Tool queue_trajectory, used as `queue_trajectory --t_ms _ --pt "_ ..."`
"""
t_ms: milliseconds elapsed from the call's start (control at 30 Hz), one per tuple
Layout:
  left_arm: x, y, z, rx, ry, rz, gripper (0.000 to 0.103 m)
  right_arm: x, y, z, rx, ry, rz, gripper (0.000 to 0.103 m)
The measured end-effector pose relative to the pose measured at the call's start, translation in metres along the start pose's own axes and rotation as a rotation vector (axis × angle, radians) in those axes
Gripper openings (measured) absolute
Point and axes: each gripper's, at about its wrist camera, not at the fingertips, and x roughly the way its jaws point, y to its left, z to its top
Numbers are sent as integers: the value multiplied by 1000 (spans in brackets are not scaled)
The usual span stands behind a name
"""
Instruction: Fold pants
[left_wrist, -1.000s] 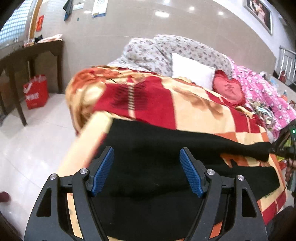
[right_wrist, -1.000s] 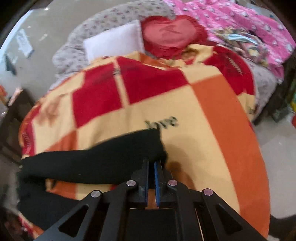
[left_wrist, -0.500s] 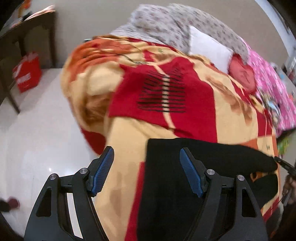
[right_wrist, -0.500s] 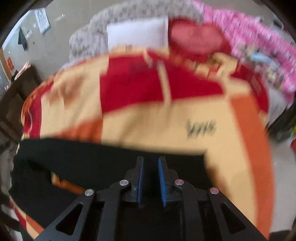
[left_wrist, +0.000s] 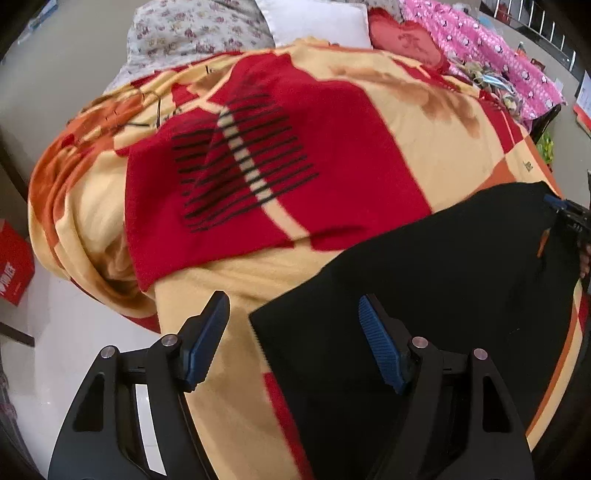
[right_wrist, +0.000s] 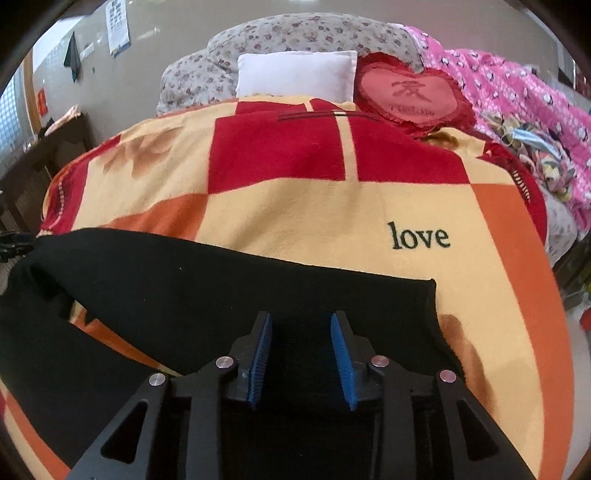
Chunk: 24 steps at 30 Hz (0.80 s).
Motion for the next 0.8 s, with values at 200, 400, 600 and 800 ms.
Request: queue_trajectory --t_ms 200,400,600,800 --pt "5 12 3 -31 -7 -105 56 0 -4 3 13 -2 13 33" --pt "-3 8 -3 -43 -23 -86 18 1 -3 4 7 -3 7 33" --pt "-19 -15 -9 16 -33 48 5 1 -4 3 7 -4 8 33" --pt "-50 -41 -7 30 -100 269 5 -7 -20 21 16 82 64 33"
